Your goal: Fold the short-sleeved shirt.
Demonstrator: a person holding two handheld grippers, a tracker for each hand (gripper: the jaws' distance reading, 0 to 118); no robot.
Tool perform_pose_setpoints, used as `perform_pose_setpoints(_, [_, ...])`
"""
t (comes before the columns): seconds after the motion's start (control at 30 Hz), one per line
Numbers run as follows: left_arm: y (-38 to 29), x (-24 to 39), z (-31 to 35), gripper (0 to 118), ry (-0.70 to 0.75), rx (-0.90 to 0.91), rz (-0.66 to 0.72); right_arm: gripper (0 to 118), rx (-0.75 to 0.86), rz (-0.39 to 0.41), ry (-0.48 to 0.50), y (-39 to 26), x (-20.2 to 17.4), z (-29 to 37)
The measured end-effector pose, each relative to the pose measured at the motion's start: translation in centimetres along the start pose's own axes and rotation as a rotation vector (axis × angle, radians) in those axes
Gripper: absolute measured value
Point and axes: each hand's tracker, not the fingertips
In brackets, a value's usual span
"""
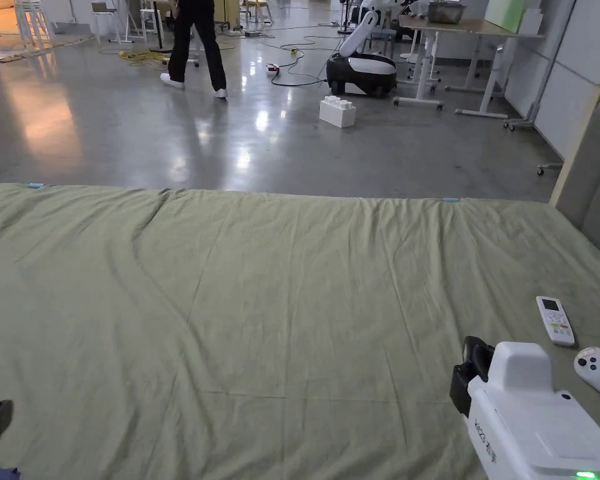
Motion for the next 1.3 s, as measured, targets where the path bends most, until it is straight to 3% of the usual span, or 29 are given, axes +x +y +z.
perform_pose_setpoints(0.13, [0.1, 5.9, 1.0, 71, -0.051, 0.138, 0.038, 1, -0.002, 0.003, -0.002, -0.5, -0.3, -0.2])
perform_pose_setpoints(0.27, [0.7, 10.9, 1.8, 71, -0.027, 0.240, -0.027, 1, -0.008, 0.008, -0.002, -1.1, -0.5, -0.3])
perform_pose_setpoints(0.37, [0.9, 13.1, 1.7, 66, -0.040, 0.306, -0.008, 1, -0.006, 0.009, -0.002, -1.5, -0.7, -0.2])
perform_pose_setpoints(0.47, [1.0, 15.4, 2.7, 49, -0.026, 0.362, 0.012, 1, 0.002, 0.007, -0.005, -1.6, -0.7, -0.1])
perform_pose_setpoints(0.57, [1.3, 17.0, 3.6, 23, -0.017, 0.398, 0.053, 1, 0.021, 0.003, -0.013, -1.8, -0.7, 0.0])
perform_pose_setpoints(0.7, [1.5, 18.3, 4.2, 21, -0.031, 0.418, 0.061, 1, 0.046, 0.002, -0.018, -1.8, -0.7, 0.1])
perform_pose_setpoints(0.77, [1.6, 18.6, 4.1, 11, -0.038, 0.410, 0.047, 1, 0.056, 0.003, -0.023, -1.8, -0.7, 0.2])
perform_pose_setpoints(1.3, [1.4, 20.2, 4.8, 4, -0.047, 0.403, 0.025, 1, 0.118, 0.018, -0.040, -1.7, -0.6, 1.1])
